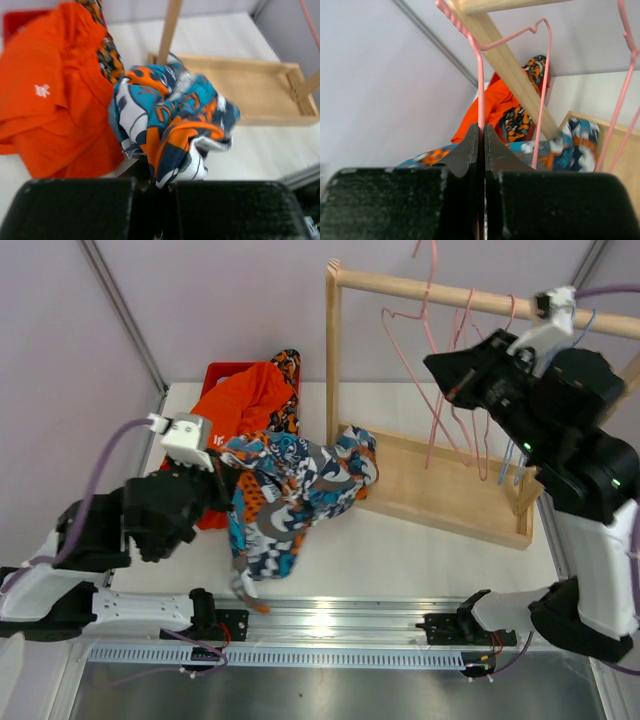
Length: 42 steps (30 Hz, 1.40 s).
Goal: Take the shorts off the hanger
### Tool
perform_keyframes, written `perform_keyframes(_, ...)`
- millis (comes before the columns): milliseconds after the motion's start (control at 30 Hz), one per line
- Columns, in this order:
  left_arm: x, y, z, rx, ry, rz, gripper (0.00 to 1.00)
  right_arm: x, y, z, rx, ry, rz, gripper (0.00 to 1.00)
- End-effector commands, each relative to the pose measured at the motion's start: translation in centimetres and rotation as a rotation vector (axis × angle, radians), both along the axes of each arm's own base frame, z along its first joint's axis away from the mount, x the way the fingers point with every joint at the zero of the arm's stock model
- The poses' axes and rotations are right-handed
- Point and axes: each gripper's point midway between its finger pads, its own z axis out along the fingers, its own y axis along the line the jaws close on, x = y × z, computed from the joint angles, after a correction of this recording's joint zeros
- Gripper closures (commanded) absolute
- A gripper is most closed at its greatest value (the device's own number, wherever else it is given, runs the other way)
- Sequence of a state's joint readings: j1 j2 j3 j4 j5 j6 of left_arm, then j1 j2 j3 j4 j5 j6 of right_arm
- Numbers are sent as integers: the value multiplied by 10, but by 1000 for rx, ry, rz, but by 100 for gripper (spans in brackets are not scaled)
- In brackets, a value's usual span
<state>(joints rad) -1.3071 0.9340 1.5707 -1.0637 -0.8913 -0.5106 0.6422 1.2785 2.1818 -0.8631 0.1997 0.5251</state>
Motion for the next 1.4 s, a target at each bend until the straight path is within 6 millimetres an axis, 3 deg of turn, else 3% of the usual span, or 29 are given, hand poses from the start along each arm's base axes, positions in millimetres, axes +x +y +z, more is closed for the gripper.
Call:
perform_keyframes(0, 12, 39, 45, 67, -128, 100, 100, 33, 12, -3, -42, -16, -13, 100)
perform_keyframes(67, 22, 34, 59, 100, -158, 94, 100, 43, 12, -3, -29, -13, -22, 100)
perform_keyframes(100, 35, 50, 70, 143, -185, 151, 100, 48, 16, -8, -32, -2, -14, 100)
perform_keyframes(167, 50, 43, 89, 127, -226, 127, 100, 57, 18, -15, -37, 15, -15, 100)
perform_keyframes(200, 67, 53, 98, 159, -241, 187, 100, 61, 17, -16, -34, 13, -23, 100)
perform_keyframes(267, 77, 51, 131, 84, -302, 153, 100, 67, 18, -21, -31, 23, -27, 100)
perform_keyframes(300, 102, 61, 130, 129, -293, 205, 100, 72, 17, -28, -39, 37, -28, 100)
perform_keyframes(333, 114, 63, 134, 127, -294, 211, 100, 74, 16, -30, -39, 39, -31, 100)
perform_keyframes(367, 111, 63, 166, 71, -358, 178, 100, 76, 16, -33, -39, 46, -31, 100)
perform_keyframes(400, 128, 79, 169, 79, -351, 230, 100, 78, 17, -39, -38, 58, -30, 100)
perform_keyframes(433, 166, 72, 151, 75, -281, 234, 100, 79, 14, -41, -38, 60, -34, 100)
perform_keyframes(500, 184, 90, 177, 10, -330, 279, 100, 80, 15, -45, -30, 68, -27, 100)
perform_keyframes(533, 215, 92, 165, 8, -299, 298, 100, 83, 16, -57, -39, 93, -25, 100)
perform_keyframes(600, 249, 105, 161, -42, -305, 309, 100, 78, 15, -58, -29, 87, -16, 100)
perform_keyframes(633, 284, 107, 134, -36, -245, 314, 100, 80, 16, -68, -38, 108, -13, 100)
perform_keyframes(700, 314, 113, 104, -35, -175, 320, 100, 75, 13, -73, -40, 113, -15, 100)
perform_keyframes(767, 349, 112, 54, -17, -71, 330, 99, 76, 9, -83, -49, 131, -22, 100)
perform_keyframes(833, 370, 105, 2, -6, 37, 306, 54, 72, 5, -85, -38, 129, -27, 100)
perform_keyframes(867, 383, 98, -32, -10, 113, 279, 6, 73, 4, -91, -38, 137, -29, 100)
perform_keyframes(933, 385, 93, -67, -7, 214, 266, 1, 71, 3, -93, -27, 140, -25, 100)
perform_keyframes(1000, 379, 92, -75, -6, 251, 278, 1, 73, 3, -98, -28, 152, -22, 100)
perform_keyframes(1033, 376, 93, -91, 9, 280, 291, 1, 73, 4, -101, -30, 158, -21, 100)
perform_keyframes(1067, 370, 88, -80, 7, 246, 282, 1, 74, 4, -104, -30, 163, -21, 100)
perform_keyframes(1100, 351, 87, -38, -13, 155, 276, 1, 75, 3, -106, -31, 166, -25, 100)
perform_keyframes(1167, 333, 88, -26, -12, 116, 291, 1, 75, 3, -105, -25, 160, -25, 100)
perform_keyframes(1200, 310, 89, 8, -30, 49, 290, 1, 76, 4, -109, -24, 168, -26, 100)
perform_keyframes(1300, 274, 89, 14, -30, 52, 289, 1, 75, 9, -110, -12, 171, 3, 100)
perform_keyframes(1333, 247, 90, 40, -48, -8, 280, 1, 75, 12, -111, -11, 177, 17, 100)
perform_keyframes(1367, 238, 86, 21, -36, 29, 270, 1, 75, 14, -112, -11, 179, 26, 99)
